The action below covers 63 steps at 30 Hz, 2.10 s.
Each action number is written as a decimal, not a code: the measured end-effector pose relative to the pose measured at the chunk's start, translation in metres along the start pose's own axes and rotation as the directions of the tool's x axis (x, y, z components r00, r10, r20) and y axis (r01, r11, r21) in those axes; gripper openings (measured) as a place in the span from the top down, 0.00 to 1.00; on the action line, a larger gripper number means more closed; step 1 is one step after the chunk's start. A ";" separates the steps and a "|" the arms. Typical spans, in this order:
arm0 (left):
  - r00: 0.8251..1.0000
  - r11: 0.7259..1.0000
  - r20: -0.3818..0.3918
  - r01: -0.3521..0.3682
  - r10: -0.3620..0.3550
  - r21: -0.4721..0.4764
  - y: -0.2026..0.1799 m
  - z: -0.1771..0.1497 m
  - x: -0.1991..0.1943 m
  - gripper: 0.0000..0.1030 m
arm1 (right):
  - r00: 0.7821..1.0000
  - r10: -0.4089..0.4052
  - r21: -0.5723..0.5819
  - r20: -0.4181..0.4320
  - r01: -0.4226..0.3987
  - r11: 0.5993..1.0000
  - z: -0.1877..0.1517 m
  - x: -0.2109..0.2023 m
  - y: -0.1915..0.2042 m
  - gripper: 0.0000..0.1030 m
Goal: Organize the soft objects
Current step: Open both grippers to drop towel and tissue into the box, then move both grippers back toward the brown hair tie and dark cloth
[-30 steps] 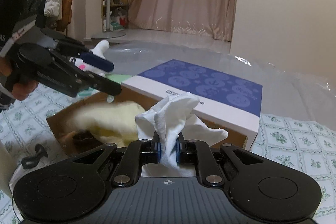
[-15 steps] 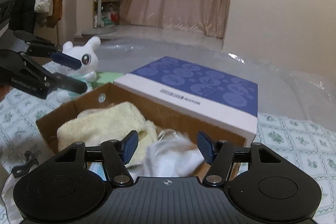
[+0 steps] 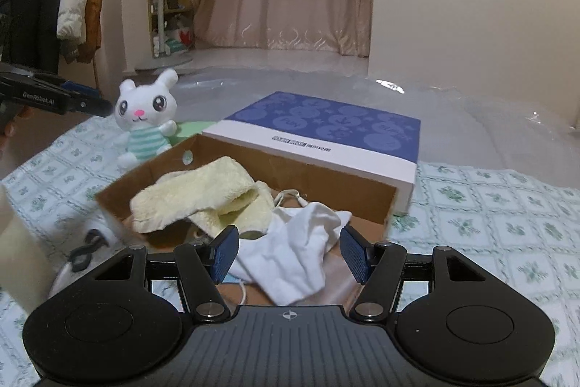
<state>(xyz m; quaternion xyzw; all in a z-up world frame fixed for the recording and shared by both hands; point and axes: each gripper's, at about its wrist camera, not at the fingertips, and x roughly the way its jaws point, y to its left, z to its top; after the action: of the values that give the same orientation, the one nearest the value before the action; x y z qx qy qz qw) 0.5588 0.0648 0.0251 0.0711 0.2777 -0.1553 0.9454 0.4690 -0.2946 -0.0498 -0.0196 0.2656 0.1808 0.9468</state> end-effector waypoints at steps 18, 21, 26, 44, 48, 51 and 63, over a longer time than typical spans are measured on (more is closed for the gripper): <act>0.989 0.984 -0.041 -0.143 0.140 -0.105 -0.004 -0.088 -0.237 0.42 | 0.996 0.086 0.210 0.033 -0.091 0.973 -0.042 -0.179 0.048 0.40; 0.990 0.984 -0.048 -0.136 0.131 -0.117 -0.022 -0.108 -0.269 0.42 | 0.996 0.083 0.214 0.039 -0.090 0.973 -0.049 -0.207 0.065 0.40; 0.989 0.983 -0.023 -0.147 0.145 -0.108 -0.065 -0.136 -0.315 0.42 | 0.995 0.088 0.240 0.055 -0.098 0.966 -0.063 -0.249 0.088 0.40; 0.986 0.983 -0.001 -0.164 0.164 -0.082 -0.188 -0.192 -0.351 0.43 | 0.999 -0.002 0.215 0.032 -0.005 0.977 -0.136 -0.305 0.144 0.40; 0.985 0.984 -0.026 -0.172 0.171 -0.053 -0.198 -0.198 -0.334 0.45 | 1.000 0.000 0.212 0.019 -0.005 0.977 -0.144 -0.298 0.146 0.40; 0.986 0.987 -0.046 -0.159 0.158 -0.028 -0.204 -0.203 -0.317 0.46 | 1.000 0.005 0.220 0.003 -0.005 0.975 -0.148 -0.288 0.144 0.40; 0.986 0.997 -0.153 -0.075 0.073 -0.004 -0.205 -0.223 -0.213 0.48 | 0.996 0.002 0.257 -0.091 0.022 0.966 -0.166 -0.227 0.122 0.40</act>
<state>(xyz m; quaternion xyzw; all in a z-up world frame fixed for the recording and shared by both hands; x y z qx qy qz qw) 0.2087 -0.0246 -0.0547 0.0884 0.3473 -0.1129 0.9267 0.1636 -0.2786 -0.0691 0.0939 0.3295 0.1389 0.9291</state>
